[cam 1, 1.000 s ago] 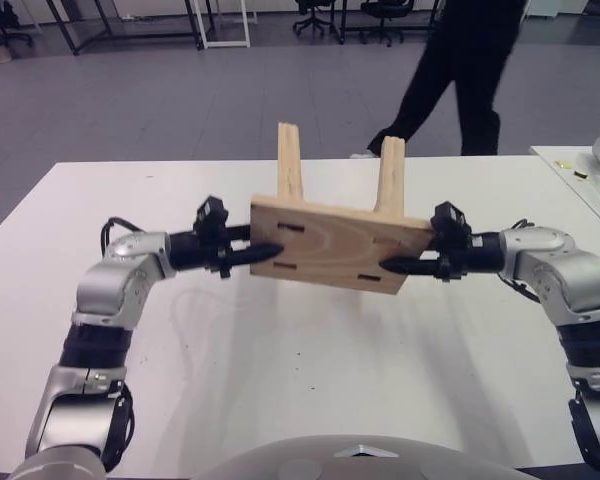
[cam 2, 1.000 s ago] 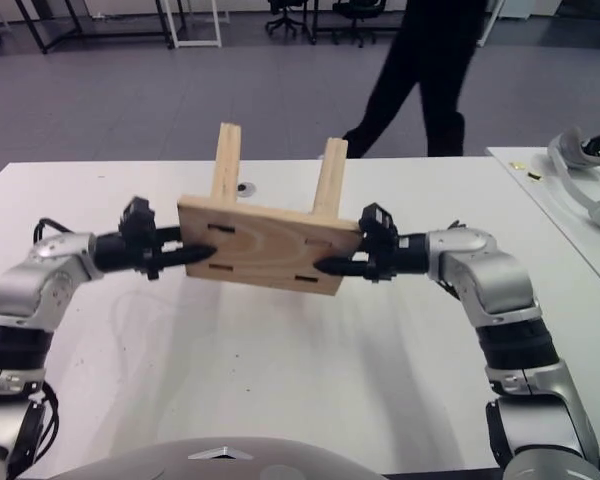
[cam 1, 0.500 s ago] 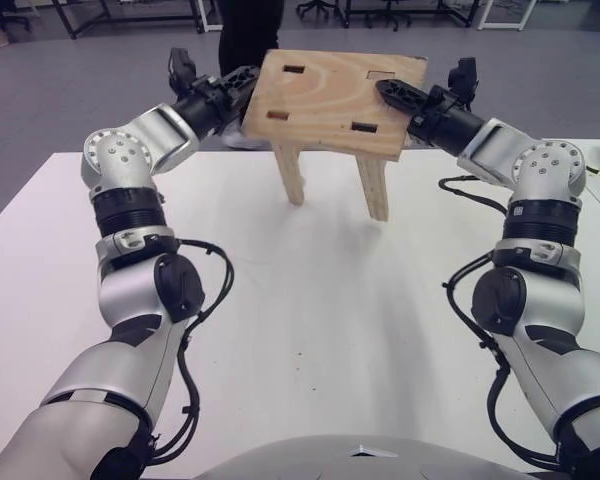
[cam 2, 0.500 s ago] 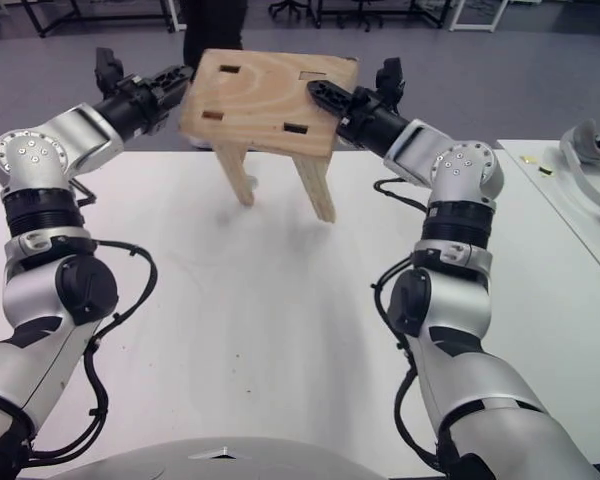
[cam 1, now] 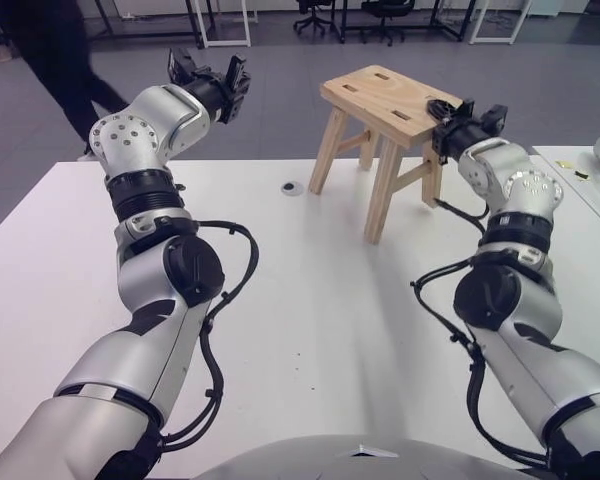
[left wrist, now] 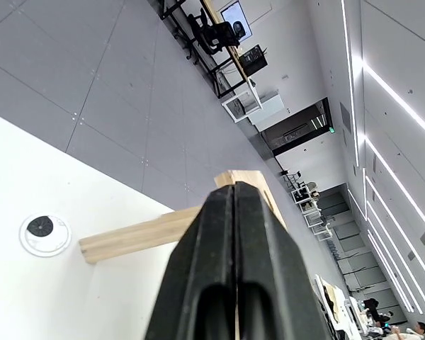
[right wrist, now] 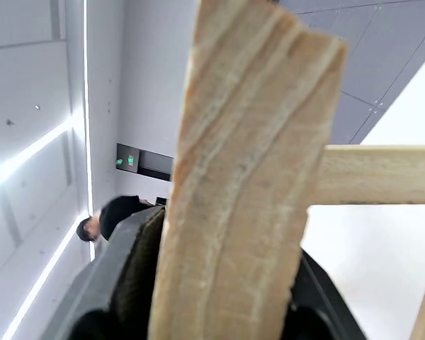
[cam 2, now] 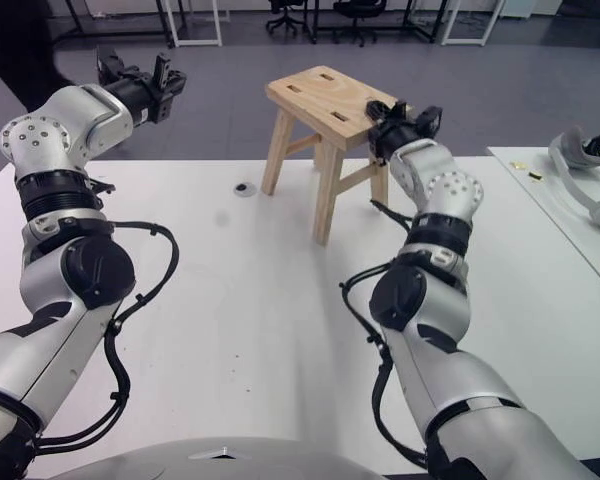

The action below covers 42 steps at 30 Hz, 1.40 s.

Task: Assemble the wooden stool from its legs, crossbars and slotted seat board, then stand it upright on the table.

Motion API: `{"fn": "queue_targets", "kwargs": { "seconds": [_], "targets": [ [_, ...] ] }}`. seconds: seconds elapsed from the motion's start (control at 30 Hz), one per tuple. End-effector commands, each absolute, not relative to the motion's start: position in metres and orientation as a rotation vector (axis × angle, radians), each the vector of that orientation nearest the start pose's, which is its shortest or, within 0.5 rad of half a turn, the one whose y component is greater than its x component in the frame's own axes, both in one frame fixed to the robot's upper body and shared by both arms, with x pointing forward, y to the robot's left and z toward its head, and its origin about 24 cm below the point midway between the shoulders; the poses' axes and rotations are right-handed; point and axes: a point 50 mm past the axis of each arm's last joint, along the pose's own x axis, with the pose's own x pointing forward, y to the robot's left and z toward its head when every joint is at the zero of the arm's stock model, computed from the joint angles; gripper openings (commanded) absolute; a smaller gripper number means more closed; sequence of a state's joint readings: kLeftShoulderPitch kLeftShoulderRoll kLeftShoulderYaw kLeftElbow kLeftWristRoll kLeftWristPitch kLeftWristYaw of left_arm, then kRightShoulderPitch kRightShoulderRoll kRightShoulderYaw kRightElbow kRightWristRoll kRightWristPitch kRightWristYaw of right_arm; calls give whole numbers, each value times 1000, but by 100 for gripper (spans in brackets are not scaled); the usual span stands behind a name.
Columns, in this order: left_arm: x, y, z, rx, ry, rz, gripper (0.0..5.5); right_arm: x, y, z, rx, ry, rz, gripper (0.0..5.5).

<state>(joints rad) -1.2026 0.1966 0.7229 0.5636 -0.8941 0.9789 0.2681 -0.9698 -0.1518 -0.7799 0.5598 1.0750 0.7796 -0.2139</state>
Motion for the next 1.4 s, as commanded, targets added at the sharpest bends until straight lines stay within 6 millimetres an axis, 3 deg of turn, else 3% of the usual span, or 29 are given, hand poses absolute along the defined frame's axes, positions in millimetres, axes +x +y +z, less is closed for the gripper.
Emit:
{"fn": "queue_targets", "kwargs": {
  "seconds": [0.03, 0.17, 0.3, 0.43, 0.5, 0.57, 0.7, 0.87, 0.93, 1.13, 1.3, 1.4],
  "targets": [
    [380, 170, 239, -944, 295, -324, 0, 323, -143, 101, 1100, 763, 369, 166],
    [372, 168, 237, -908, 300, -395, 0, 308, -177, 101, 982, 828, 496, 166],
    [364, 159, 236, -866, 301, -496, 0, 301, -206, 94, 751, 958, 549, 166],
    [356, 152, 227, -828, 321, -549, 0, 333, -228, 103, 690, 865, 407, 166],
    [355, 154, 224, -819, 316, -538, 0, 345, -236, 97, 693, 842, 263, 166],
    [355, 155, 223, -812, 311, -537, 0, 349, -236, 89, 694, 851, 199, 166],
    [355, 151, 219, -802, 319, -541, 0, 346, -227, 74, 582, 941, 267, 166],
    [353, 148, 214, -800, 330, -549, 0, 353, -243, 72, 557, 907, 87, 166],
    [352, 149, 213, -797, 333, -544, 0, 350, -245, 65, 520, 920, 96, 166],
    [351, 147, 211, -788, 342, -548, 0, 347, -244, 60, 540, 924, 152, 309],
    [351, 149, 207, -775, 347, -536, 0, 339, -249, 64, 377, 962, 419, 399],
    [351, 149, 205, -767, 347, -535, 0, 332, -266, 61, 233, 1009, 474, 399]
  ]
}}
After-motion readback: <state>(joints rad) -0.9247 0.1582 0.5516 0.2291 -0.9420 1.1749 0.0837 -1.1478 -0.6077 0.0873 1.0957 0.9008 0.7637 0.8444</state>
